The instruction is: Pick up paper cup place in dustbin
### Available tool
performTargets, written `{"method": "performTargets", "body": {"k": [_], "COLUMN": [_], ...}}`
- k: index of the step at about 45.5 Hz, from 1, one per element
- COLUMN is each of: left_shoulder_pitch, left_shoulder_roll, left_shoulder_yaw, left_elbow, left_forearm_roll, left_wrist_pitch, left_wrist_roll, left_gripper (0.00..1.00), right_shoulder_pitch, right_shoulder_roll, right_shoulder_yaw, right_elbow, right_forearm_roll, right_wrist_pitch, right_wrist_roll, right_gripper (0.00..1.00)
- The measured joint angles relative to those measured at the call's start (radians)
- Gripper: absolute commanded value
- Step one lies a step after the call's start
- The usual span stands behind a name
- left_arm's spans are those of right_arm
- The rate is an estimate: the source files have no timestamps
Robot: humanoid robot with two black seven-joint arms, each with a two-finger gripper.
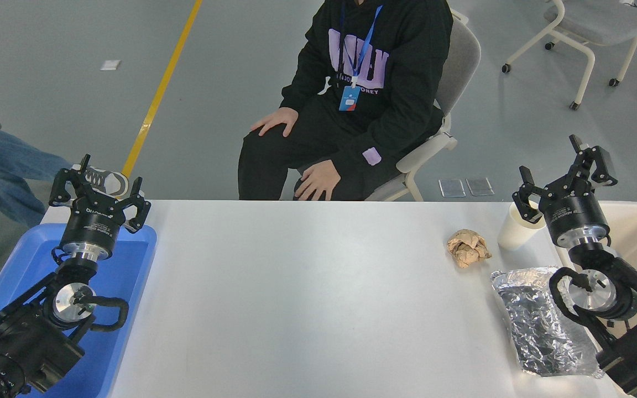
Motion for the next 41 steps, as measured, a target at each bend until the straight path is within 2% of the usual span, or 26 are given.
{"method": "performTargets", "body": {"k": [41], "left_shoulder_pitch": [0.000], "left_shoulder_roll": [0.000], "left_shoulder_yaw": [0.000], "left_elbow": [0.000], "left_forearm_roll": [0.000], "left_wrist_pitch": [0.000], "left_wrist_roll": [-0.008], "left_gripper": [0.99], "right_shoulder_pitch": [0.006], "right_shoulder_roll": [-0.001], "right_shoulder_yaw": [-0.001], "right_elbow": [-0.017], "right_forearm_roll": [0.002], "right_wrist_pitch": [-0.002], "right_wrist_roll": [-0.001], "right_gripper": [1.00]}}
